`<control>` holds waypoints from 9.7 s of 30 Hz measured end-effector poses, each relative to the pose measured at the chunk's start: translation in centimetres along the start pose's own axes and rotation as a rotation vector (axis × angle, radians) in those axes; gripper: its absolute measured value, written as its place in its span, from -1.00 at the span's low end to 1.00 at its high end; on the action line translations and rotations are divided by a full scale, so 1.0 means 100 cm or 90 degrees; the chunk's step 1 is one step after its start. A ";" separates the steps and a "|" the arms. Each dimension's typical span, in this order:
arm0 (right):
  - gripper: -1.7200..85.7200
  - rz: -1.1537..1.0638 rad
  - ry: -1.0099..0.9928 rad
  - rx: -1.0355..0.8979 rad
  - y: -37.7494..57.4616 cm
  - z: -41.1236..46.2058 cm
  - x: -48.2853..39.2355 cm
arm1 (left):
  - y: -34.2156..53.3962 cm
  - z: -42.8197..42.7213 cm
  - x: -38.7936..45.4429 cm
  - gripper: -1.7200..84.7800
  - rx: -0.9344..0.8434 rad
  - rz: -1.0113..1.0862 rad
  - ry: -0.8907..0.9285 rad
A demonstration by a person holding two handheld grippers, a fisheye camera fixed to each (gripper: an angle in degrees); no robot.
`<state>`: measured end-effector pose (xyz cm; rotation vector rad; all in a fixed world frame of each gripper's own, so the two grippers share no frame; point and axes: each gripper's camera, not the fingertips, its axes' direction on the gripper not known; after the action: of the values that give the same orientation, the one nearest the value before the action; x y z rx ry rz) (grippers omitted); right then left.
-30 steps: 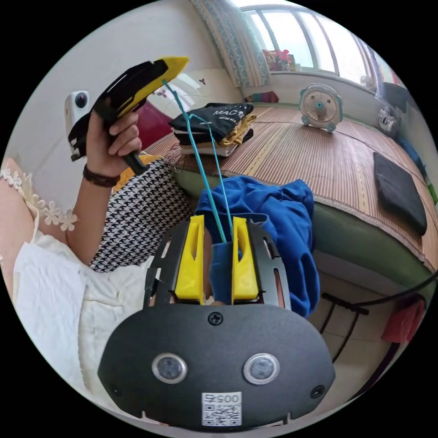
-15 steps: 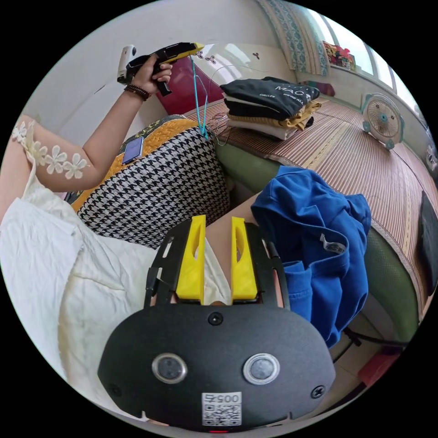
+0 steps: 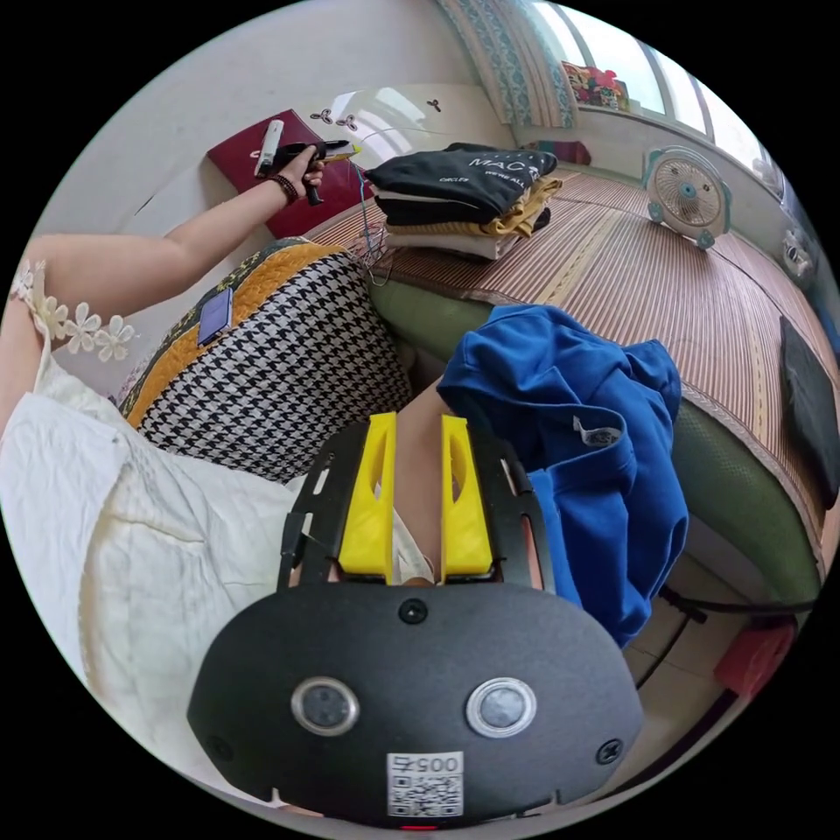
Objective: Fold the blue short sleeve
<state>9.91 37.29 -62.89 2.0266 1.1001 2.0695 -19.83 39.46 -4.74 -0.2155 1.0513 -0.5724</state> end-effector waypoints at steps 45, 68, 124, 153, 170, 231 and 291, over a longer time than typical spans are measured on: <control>-0.74 0.002 0.191 -0.078 0.146 -0.019 -0.030 | 0.277 0.077 0.368 -0.67 -0.248 0.675 0.205; -0.98 0.132 0.244 0.043 0.179 -0.008 0.035 | 0.311 0.081 0.385 -0.78 -0.277 0.771 0.290; -0.99 0.037 0.738 0.618 0.405 -0.138 -0.156 | 0.301 -0.351 0.323 -0.92 0.435 0.311 0.240; -0.99 0.029 0.607 0.509 0.305 -0.198 -0.083 | 0.259 -0.268 0.321 -0.89 0.280 0.261 0.154; -0.99 0.263 0.543 0.336 0.104 -0.141 0.167 | 0.190 0.058 0.378 -0.90 0.084 0.158 0.161; -0.83 0.321 0.526 0.088 -0.250 -0.229 0.460 | 0.119 0.410 0.482 -0.89 -0.127 0.110 0.226; -0.79 0.167 0.328 0.122 0.121 -0.026 0.086 | 0.435 0.076 0.440 -0.90 -0.210 0.524 0.229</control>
<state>11.64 31.28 -49.15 1.8411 1.1826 2.8326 17.79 51.22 -53.04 0.0481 1.4578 0.3232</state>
